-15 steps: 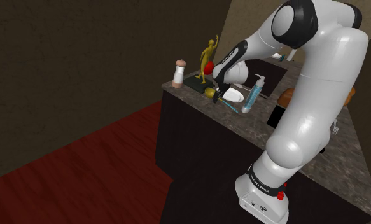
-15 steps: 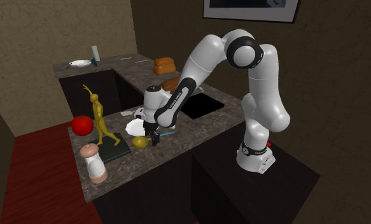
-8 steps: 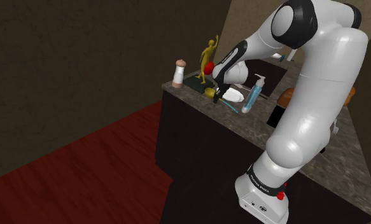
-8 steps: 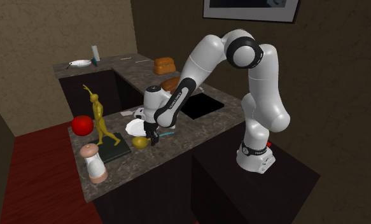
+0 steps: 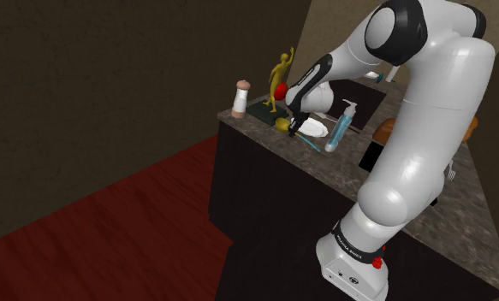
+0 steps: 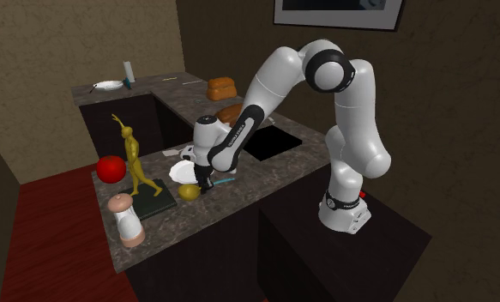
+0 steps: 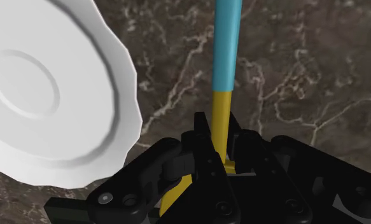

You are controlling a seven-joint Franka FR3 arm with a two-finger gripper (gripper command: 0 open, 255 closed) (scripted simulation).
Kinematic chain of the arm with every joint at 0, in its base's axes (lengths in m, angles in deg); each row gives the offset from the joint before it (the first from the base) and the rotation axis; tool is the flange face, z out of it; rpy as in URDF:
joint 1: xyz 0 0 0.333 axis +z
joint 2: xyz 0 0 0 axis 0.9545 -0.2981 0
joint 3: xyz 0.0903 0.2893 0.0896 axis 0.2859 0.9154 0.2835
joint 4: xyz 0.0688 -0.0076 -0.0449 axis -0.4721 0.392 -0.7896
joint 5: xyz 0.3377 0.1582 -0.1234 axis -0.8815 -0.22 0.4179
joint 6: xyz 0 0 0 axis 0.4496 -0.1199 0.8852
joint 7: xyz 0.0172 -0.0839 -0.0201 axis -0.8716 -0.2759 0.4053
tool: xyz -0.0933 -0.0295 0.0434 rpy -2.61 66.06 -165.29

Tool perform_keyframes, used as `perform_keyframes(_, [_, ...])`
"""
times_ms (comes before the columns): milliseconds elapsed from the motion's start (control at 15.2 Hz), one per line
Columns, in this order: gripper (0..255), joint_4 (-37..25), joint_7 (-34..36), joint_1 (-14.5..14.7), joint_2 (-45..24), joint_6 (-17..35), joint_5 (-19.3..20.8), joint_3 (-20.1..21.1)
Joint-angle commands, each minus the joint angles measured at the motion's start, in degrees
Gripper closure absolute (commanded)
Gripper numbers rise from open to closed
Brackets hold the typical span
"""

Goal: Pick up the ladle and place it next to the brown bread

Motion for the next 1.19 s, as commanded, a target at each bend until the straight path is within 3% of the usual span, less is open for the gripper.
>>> perform_keyframes(0, [255, 0.0, -0.2, -0.2, -0.1, 0.0, -0.1, 0.0])
perform_keyframes(1122, [255, -2.0, 5.0, 2.5, 11.1, -12.3, 8.2, -3.4])
